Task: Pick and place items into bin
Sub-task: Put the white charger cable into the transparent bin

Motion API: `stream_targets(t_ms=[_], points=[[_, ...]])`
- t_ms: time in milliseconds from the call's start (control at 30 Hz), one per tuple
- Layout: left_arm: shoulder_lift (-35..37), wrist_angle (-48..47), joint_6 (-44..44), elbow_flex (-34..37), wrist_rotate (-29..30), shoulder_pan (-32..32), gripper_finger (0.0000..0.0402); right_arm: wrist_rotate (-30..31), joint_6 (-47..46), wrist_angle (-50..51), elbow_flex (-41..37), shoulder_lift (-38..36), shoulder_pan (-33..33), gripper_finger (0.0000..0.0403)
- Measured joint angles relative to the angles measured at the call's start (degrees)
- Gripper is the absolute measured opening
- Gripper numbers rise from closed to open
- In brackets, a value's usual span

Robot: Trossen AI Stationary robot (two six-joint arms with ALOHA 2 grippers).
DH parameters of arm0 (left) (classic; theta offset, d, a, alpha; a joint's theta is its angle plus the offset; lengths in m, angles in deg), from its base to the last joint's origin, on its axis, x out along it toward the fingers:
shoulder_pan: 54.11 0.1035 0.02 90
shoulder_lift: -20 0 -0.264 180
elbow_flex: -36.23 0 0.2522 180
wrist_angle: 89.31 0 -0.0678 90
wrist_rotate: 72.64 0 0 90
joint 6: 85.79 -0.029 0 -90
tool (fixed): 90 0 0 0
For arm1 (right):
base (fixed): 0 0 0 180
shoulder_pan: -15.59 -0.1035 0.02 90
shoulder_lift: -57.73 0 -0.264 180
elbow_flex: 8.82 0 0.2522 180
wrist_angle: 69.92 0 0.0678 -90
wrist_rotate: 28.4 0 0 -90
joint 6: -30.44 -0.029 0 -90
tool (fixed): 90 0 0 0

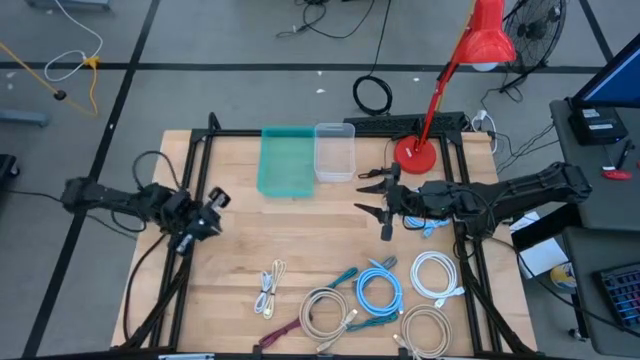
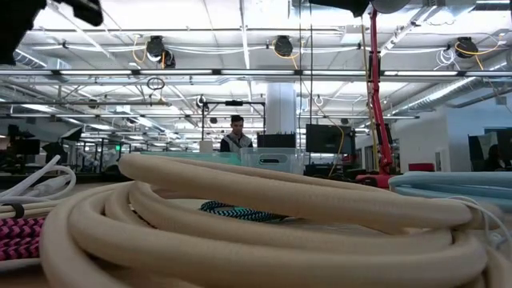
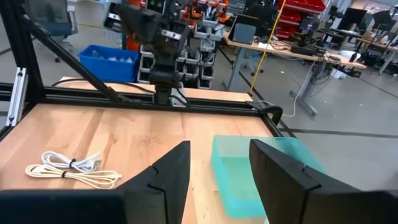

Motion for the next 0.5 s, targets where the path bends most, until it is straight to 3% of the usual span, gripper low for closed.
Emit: stream_targets(t_ms=[133, 233, 400, 500], points=[[-16.53, -9.95, 2.12, -10.12, 4.96, -5.06, 0.0044, 0.02, -0.02, 1.36, 0.0, 0.0, 0.0, 0.0155], [-30.43, -19.26, 3.67, -21.83, 8.49, -9.34, 0.0069, 0.07, -0.06, 2.38, -0.02, 0.0, 0.0, 0.0155], [-47.01, -48.44, 2.54, -46.15, 10.54, -14.16, 0.0107, 0.07, -1.52, 4.28, -0.02, -0.36, 0.0, 0.0155], [-54.39, -69.41, 7.61, -57.84, 15.44, -16.8, 0.0112, 0.07, -1.57, 5.62, -0.02, -1.34, 0.0, 0.0155]])
